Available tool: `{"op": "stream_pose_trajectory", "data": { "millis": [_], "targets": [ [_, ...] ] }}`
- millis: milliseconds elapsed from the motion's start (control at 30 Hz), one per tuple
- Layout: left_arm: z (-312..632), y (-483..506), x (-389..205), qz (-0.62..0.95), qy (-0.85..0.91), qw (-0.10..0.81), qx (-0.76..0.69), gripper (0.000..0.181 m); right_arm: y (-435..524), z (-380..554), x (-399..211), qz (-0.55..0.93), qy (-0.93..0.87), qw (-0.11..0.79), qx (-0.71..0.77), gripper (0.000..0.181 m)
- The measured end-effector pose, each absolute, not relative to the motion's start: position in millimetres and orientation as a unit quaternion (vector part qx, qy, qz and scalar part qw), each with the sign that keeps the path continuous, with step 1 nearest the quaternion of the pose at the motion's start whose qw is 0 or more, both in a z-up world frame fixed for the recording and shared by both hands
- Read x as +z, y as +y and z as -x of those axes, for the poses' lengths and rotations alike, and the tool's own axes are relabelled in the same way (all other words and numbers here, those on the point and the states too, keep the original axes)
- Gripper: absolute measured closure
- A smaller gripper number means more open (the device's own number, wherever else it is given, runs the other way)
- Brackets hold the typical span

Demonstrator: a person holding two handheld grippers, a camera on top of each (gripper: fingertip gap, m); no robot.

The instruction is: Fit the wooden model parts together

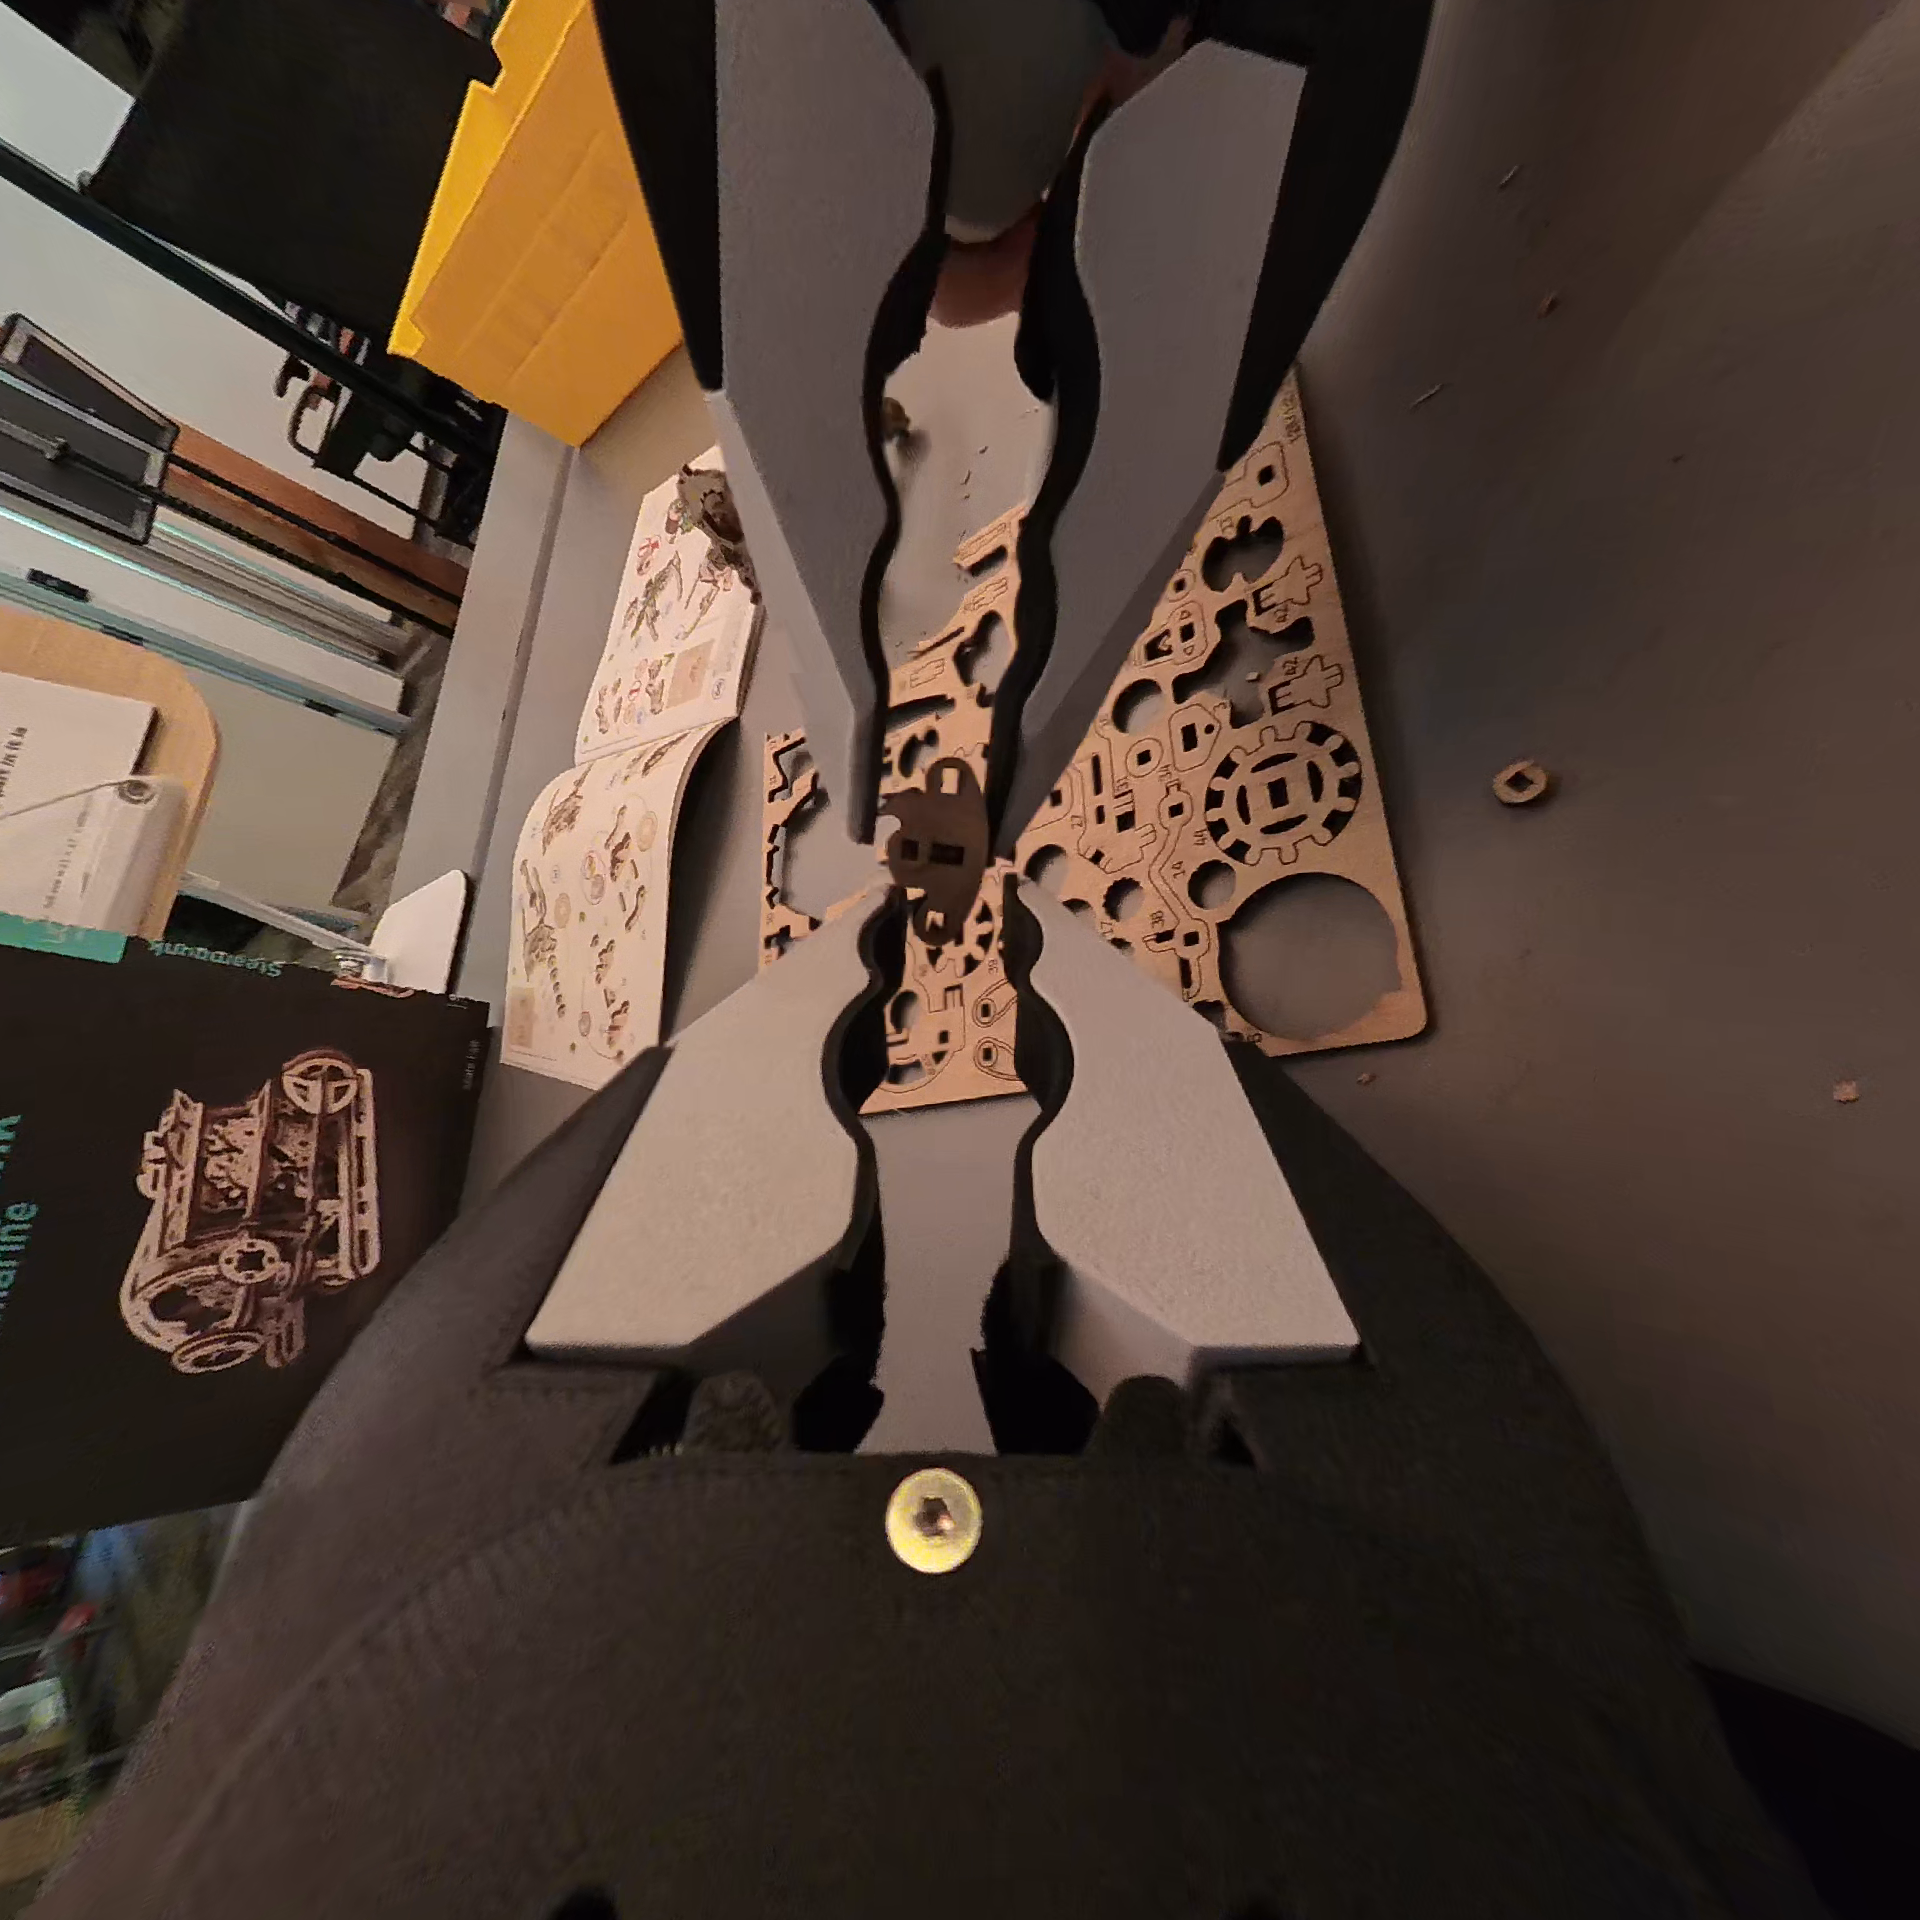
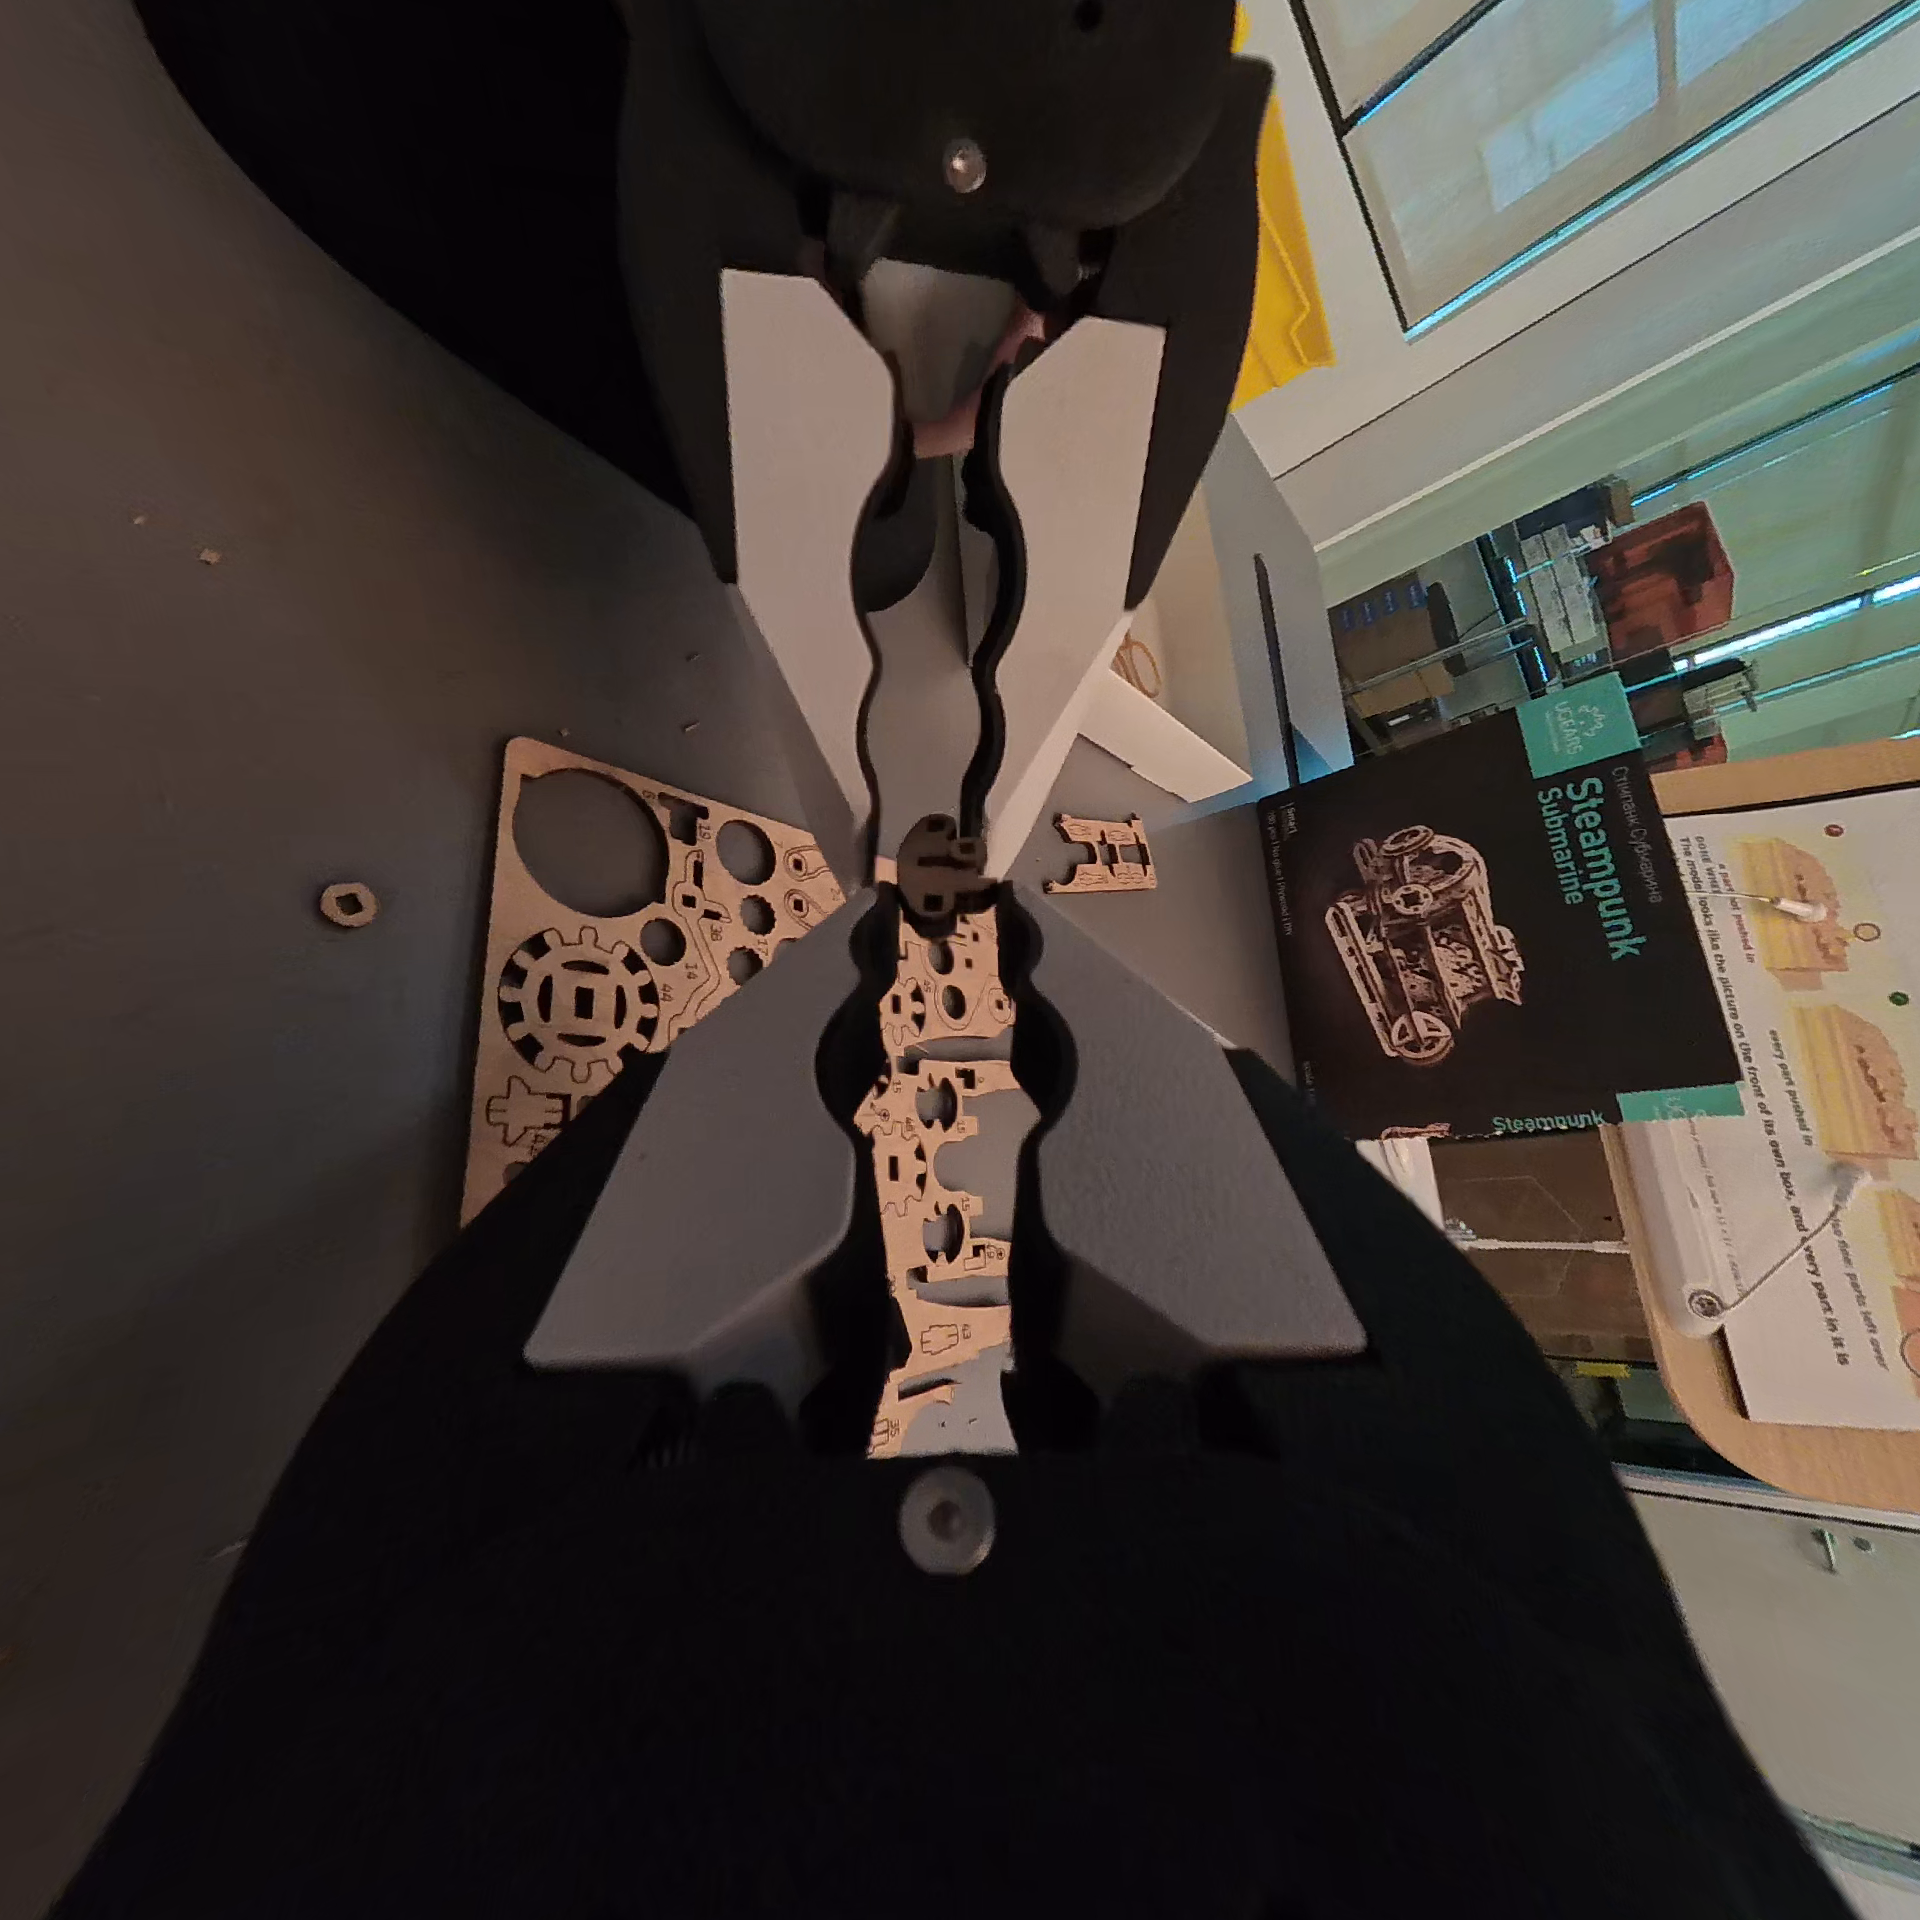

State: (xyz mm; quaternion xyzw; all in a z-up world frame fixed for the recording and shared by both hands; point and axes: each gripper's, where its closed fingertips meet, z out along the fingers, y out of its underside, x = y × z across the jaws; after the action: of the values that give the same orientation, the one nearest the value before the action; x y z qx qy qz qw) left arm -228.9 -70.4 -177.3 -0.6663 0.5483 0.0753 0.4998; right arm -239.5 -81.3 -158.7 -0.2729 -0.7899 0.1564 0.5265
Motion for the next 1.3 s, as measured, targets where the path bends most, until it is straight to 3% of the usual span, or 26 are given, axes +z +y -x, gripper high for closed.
{"op": "stream_pose_trajectory", "data": {
  "millis": [133, 467, 967, 1067, 1233, 1300],
  "targets": [
    [229.6, -69.2, -179.9, 0.663, 0.555, 0.492, 0.101, 0.158, -79.0, 239.8, -159.7, 0.292, -0.786, 0.515, 0.179, 0.164],
    [232.8, -66.0, -178.0, 0.655, 0.556, 0.495, 0.132, 0.172, -80.3, 240.9, -160.1, 0.292, -0.786, 0.518, 0.166, 0.164],
    [209.8, -93.5, -108.9, 0.59, 0.506, 0.628, -0.015, 0.173, -97.0, 224.0, -106.7, 0.28, -0.724, 0.5, 0.384, 0.157],
    [210.5, -106.0, -77.5, 0.562, 0.475, 0.672, -0.086, 0.173, -107.7, 214.0, -103.9, 0.272, -0.735, 0.436, 0.443, 0.157],
    [220.1, -121.0, -43.2, 0.518, 0.448, 0.716, -0.134, 0.173, -140.4, 189.8, -141.9, 0.355, -0.746, 0.201, 0.527, 0.159],
    [219.6, -131.3, -33.3, 0.49, 0.455, 0.731, -0.138, 0.173, -143.6, 187.3, -166.6, 0.39, -0.757, 0.202, 0.484, 0.16]
  ]
}}
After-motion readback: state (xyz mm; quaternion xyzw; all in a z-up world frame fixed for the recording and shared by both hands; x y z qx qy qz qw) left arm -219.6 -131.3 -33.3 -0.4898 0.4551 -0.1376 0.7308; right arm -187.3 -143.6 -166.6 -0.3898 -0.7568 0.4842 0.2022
